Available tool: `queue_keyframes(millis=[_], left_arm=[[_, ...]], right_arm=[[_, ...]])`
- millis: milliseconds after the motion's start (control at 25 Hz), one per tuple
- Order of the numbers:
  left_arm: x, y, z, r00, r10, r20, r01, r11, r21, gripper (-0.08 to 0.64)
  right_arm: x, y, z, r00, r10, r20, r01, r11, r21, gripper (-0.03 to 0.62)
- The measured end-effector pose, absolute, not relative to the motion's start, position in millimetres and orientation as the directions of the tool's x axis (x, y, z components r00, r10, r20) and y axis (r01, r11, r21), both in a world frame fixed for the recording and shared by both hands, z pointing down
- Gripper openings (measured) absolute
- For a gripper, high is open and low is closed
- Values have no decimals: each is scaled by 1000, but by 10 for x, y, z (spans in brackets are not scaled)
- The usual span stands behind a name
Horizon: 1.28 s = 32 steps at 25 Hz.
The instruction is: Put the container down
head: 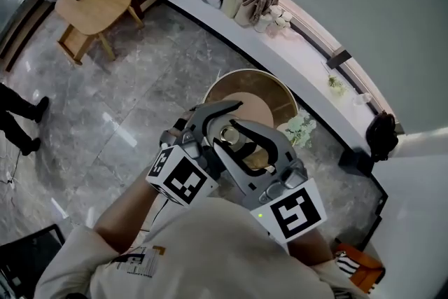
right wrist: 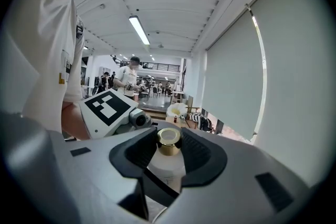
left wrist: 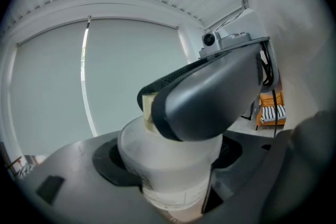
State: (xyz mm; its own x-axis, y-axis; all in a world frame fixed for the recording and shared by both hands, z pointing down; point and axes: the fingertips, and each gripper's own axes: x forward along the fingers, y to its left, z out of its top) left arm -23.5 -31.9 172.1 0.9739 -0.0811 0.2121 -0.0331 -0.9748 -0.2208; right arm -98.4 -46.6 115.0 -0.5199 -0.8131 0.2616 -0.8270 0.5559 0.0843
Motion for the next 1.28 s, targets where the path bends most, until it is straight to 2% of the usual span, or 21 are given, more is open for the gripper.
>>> queue_keyframes(millis=[1000,1280], left_arm=[[398,-505,1775,965,-153,215,-106,-971,-214,350],[598,-797,1873,963,-182,199,-125,-955,-269,350]], right_arm=[[-344,-591,1205,-581,-779,236,-790,609,64,140],[-135,-828,1330,-581,-782,226,-789,609,79,140]])
